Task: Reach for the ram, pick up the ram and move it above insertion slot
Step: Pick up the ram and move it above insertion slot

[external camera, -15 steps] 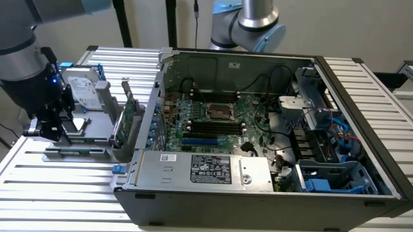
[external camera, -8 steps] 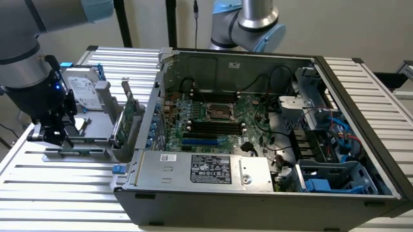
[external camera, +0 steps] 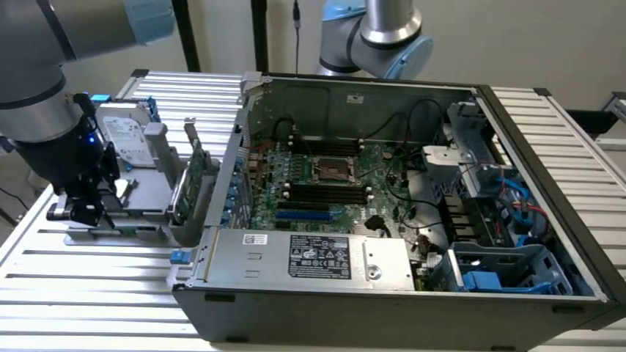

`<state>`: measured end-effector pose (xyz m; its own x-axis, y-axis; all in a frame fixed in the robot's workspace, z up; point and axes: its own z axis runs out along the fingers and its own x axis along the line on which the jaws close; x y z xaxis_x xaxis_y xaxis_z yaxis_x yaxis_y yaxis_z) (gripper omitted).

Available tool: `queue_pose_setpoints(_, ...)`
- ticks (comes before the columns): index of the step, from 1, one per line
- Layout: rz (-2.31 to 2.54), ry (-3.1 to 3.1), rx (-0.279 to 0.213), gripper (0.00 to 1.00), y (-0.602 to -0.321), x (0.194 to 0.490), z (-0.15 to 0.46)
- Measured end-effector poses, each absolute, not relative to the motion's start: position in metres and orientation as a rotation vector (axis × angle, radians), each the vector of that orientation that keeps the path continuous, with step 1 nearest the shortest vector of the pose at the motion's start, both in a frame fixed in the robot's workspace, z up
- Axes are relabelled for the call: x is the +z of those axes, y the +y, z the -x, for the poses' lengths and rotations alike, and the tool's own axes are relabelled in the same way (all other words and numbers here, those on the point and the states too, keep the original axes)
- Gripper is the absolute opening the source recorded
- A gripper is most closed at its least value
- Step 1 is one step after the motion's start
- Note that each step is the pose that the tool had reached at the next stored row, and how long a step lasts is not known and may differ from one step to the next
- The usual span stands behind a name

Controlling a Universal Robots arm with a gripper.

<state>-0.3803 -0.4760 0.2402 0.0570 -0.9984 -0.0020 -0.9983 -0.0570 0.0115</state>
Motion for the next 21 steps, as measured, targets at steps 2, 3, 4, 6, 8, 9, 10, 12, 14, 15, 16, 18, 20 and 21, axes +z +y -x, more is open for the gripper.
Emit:
queue_pose_setpoints(2,-2.279,-2.152,-0.015,0.42,-0.476,0.240,0.380)
queue_pose_setpoints(3,-2.279,-2.153,-0.014,0.42,-0.476,0.239,0.380)
queue_pose_setpoints(4,-2.279,-2.153,-0.014,0.42,-0.476,0.237,0.380)
queue_pose_setpoints(6,-2.279,-2.153,-0.015,0.42,-0.476,0.233,0.380)
queue_pose_setpoints(8,-2.279,-2.152,-0.015,0.42,-0.476,0.230,0.380)
queue_pose_setpoints(9,-2.279,-2.153,-0.015,0.42,-0.476,0.228,0.380)
queue_pose_setpoints(10,-2.279,-2.153,-0.015,0.42,-0.476,0.226,0.381)
queue_pose_setpoints(12,-2.279,-2.153,-0.015,0.42,-0.476,0.223,0.381)
queue_pose_setpoints(14,-2.279,-2.153,-0.015,0.42,-0.476,0.219,0.381)
queue_pose_setpoints(15,-2.279,-2.153,-0.015,0.42,-0.476,0.217,0.381)
queue_pose_setpoints(16,-2.279,-2.153,-0.015,0.42,-0.476,0.215,0.381)
queue_pose_setpoints(18,-2.279,-2.153,-0.015,0.42,-0.476,0.212,0.382)
queue_pose_setpoints(20,-2.279,-2.152,-0.015,0.42,-0.476,0.208,0.385)
queue_pose_setpoints(21,-2.279,-2.153,-0.015,0.42,-0.476,0.206,0.385)
